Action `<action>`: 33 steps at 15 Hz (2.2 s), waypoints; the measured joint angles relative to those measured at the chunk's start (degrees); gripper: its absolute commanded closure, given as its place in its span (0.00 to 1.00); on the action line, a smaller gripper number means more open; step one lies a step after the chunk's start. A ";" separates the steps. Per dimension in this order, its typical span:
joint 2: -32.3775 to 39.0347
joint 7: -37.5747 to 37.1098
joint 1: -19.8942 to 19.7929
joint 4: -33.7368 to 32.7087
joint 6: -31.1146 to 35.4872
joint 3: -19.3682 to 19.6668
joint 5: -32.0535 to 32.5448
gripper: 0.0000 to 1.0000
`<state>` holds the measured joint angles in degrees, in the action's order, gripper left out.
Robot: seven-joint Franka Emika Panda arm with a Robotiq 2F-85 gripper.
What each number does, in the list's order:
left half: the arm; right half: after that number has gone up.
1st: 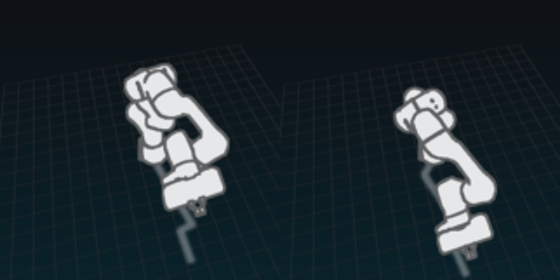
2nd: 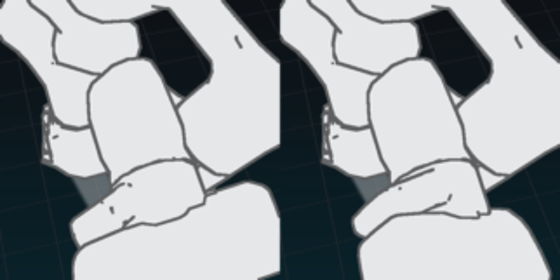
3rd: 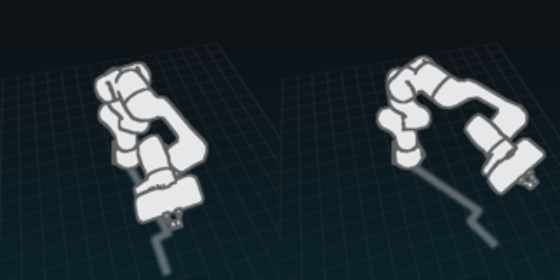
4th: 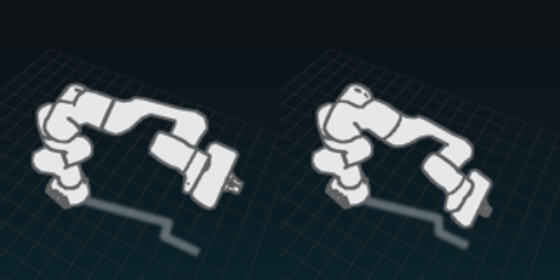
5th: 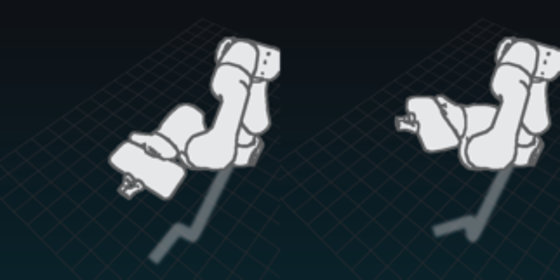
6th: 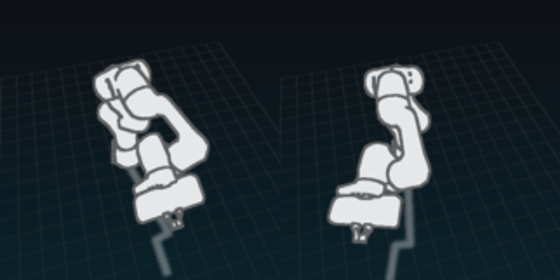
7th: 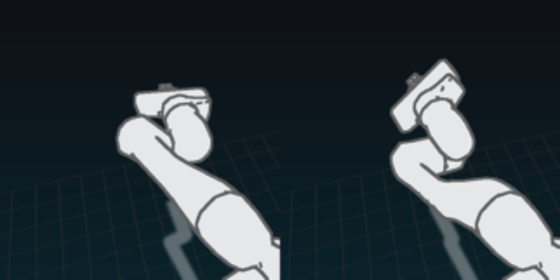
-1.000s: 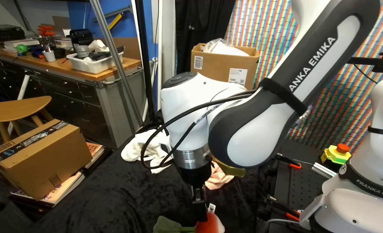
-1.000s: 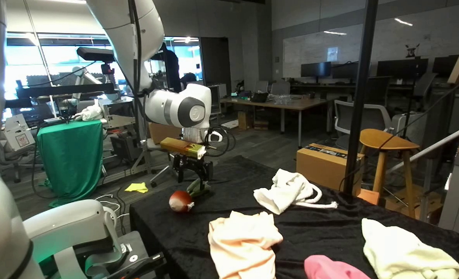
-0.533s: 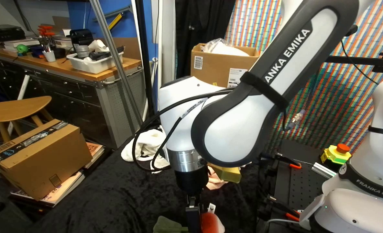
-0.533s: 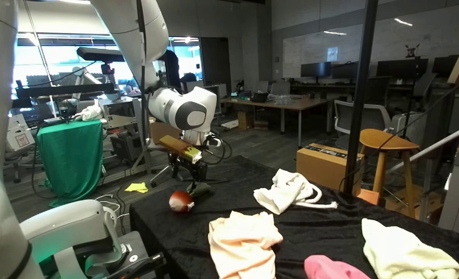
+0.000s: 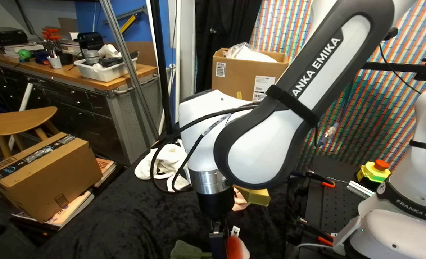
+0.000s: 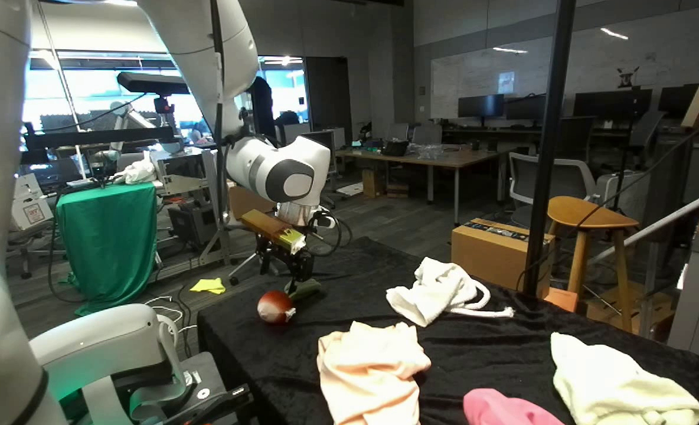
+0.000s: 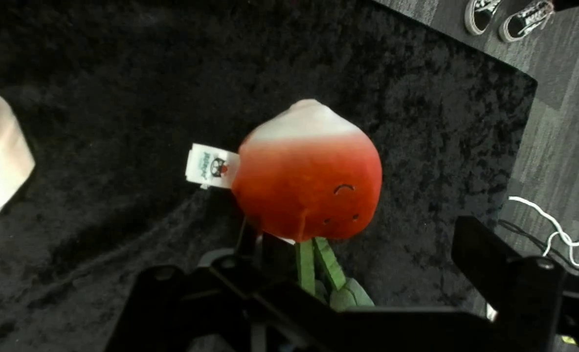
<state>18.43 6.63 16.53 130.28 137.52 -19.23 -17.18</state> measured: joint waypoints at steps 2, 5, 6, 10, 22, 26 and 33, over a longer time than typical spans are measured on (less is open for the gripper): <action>0.39 0.00 0.00 0.19 0.13 0.00 0.03 0.00; 1.26 0.00 0.00 0.51 0.35 0.01 0.18 0.00; 1.62 0.01 0.00 0.63 0.36 0.01 0.19 0.00; 3.29 0.20 0.00 0.81 0.45 0.01 0.24 0.00; 4.67 0.25 0.00 2.12 5.59 0.23 4.66 0.64; 4.65 0.97 -0.63 1.99 5.07 -0.31 4.59 0.91; 0.26 3.72 -3.90 0.48 5.02 -1.02 4.32 0.89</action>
<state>18.69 10.35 12.63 130.75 142.54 -20.25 -12.87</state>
